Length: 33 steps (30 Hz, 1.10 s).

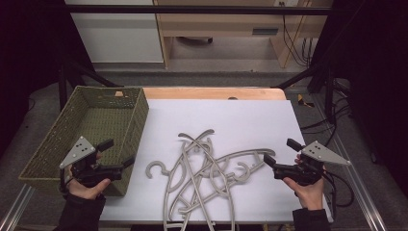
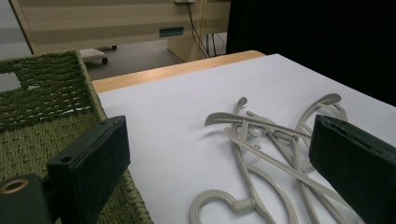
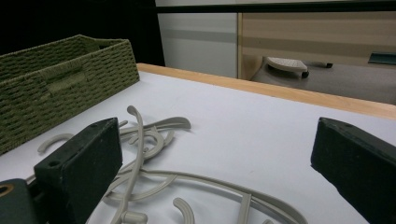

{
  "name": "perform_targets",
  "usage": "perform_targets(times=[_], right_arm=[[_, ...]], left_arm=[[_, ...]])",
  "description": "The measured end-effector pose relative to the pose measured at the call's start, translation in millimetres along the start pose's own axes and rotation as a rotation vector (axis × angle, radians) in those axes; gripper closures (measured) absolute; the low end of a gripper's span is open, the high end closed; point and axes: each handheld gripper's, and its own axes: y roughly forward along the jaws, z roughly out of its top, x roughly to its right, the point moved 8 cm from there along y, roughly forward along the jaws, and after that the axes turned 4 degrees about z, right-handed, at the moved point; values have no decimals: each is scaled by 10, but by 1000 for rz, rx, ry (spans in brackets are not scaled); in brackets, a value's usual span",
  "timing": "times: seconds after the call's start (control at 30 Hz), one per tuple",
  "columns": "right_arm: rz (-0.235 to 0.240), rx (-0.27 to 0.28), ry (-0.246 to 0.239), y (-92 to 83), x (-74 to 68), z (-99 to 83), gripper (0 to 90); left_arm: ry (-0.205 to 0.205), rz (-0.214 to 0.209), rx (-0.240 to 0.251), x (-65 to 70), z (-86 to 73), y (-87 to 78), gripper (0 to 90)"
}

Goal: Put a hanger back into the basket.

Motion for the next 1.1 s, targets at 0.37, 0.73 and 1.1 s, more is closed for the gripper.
perform_targets(times=[0.37,0.73,1.1], right_arm=[[10,-29,-15,29,-85,4,23],[31,-117,-30,151,-354,-32,43],[61,-224,-26,293,-596,-248,69]], left_arm=[[-2,2,3,-12,0,-16,47],[4,3,3,-1,-1,-6,48],[12,-3,-1,24,-15,13,47]])
